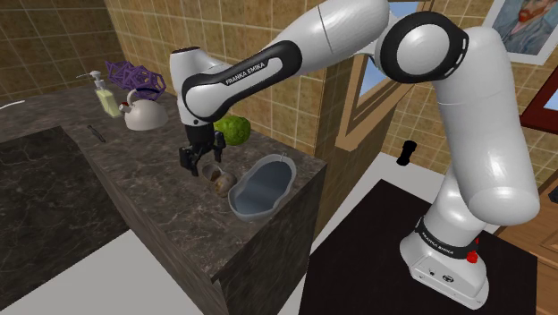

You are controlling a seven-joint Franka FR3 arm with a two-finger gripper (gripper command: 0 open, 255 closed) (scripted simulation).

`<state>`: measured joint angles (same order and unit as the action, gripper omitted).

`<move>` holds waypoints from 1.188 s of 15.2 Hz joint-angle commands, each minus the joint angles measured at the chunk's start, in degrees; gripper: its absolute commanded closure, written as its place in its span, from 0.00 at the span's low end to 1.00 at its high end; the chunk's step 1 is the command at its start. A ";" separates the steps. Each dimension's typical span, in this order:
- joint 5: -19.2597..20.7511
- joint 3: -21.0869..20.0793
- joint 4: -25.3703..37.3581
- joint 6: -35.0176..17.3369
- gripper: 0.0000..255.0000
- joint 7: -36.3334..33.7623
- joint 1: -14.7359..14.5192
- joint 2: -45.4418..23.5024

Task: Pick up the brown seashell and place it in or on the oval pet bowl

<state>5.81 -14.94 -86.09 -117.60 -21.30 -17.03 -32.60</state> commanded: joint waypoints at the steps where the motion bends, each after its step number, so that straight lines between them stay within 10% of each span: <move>1: 0.19 0.08 -0.25 -0.98 0.00 -0.13 -0.15 -0.68; 12: 0.49 0.26 -1.20 -3.09 0.00 -0.32 -0.31 -1.86; 13: 0.49 0.26 -1.20 -3.09 1.00 -0.32 -0.31 -1.86; 18: 0.50 0.26 -1.15 -3.07 1.00 -0.32 -0.31 -1.89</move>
<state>6.30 -14.70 -87.23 -120.69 -21.61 -17.35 -34.46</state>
